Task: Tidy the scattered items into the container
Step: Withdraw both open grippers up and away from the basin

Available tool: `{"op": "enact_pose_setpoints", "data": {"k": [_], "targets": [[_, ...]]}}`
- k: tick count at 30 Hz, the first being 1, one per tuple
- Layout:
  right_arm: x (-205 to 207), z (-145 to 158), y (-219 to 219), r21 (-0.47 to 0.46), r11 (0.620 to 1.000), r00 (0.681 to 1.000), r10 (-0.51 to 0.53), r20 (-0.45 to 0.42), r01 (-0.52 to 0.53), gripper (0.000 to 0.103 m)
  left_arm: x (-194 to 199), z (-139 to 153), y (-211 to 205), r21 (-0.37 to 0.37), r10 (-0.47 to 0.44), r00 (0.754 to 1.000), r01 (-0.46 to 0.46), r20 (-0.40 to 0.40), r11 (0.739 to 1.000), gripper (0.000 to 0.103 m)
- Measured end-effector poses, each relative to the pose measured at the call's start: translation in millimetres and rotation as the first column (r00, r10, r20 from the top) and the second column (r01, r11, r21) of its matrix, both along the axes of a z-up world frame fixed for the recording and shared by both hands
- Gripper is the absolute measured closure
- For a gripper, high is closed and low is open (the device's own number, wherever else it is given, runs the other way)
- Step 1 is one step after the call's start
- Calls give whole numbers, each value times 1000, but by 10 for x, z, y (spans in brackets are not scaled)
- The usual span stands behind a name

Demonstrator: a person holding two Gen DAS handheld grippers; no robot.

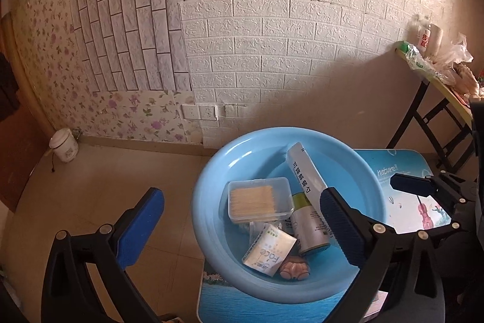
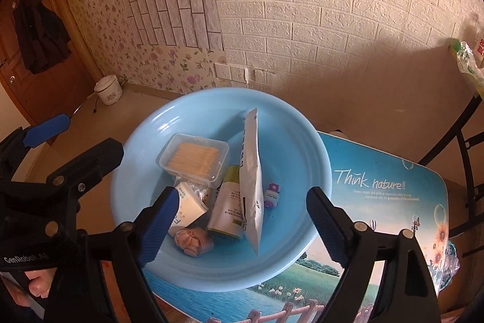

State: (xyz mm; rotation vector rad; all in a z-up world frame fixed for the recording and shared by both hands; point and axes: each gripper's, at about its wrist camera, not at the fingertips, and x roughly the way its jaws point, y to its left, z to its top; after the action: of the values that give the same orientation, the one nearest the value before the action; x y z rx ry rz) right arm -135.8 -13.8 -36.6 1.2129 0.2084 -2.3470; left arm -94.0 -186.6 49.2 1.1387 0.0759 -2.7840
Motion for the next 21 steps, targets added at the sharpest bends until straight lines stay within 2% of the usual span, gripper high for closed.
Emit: {"op": "enact_pose_setpoints", "data": {"k": [7,11,13,21], "targets": [[5,260,30,31,999,1000,-19,12,18,12,-38,186,-6,71,-7,998,2,63,997,0],[24,418,51,85,996,999,-32,-27,34,11,-38,305,-2,53,-5,999,3,53,999,0],[1,456,81,91,994,998,-52,-30,54,0,-27,337,-13,57,2,999,-4,44,998,0],[-33,504,309,60,991,993,-116,-29,117,0,-7,366,5,32,7,1000,-8,30,999,0]]}}
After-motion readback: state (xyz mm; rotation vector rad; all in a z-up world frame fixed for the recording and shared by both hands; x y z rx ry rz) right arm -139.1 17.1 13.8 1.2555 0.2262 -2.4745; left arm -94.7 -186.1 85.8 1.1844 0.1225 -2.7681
